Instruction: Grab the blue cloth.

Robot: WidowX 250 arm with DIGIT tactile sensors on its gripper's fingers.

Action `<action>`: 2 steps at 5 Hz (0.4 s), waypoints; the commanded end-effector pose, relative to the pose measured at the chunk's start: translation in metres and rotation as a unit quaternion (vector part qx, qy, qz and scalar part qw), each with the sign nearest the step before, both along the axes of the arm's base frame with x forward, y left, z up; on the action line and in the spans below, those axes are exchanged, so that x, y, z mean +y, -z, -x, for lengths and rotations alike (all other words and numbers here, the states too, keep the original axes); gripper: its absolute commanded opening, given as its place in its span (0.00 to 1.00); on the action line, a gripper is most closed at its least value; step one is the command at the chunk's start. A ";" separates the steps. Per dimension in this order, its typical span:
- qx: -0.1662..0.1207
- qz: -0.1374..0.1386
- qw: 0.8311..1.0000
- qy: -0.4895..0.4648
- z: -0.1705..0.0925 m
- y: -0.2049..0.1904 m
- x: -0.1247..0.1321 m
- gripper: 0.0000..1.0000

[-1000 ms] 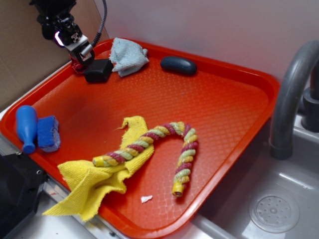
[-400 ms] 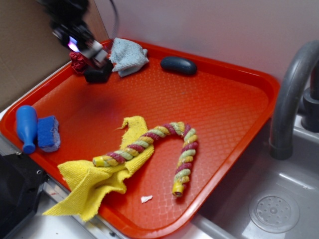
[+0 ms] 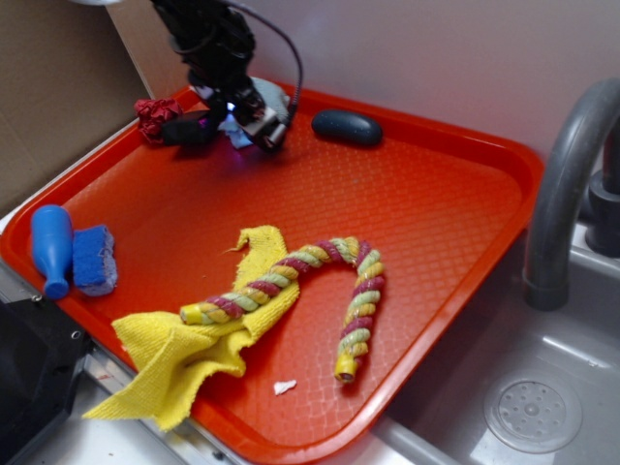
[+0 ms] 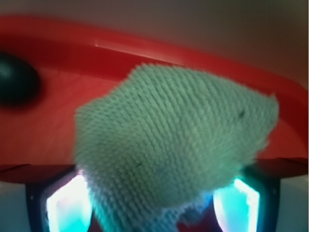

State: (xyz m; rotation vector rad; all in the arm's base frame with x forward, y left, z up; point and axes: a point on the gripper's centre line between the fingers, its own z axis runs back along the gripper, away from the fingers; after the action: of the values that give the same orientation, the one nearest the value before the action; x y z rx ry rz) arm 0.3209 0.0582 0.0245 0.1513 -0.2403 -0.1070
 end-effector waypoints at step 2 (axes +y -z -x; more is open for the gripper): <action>0.019 -0.015 1.000 0.005 -0.002 -0.005 0.023 0.00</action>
State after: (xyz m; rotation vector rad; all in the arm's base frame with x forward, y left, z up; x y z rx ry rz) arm 0.3213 0.0752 0.0216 0.1689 -0.1857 -0.1156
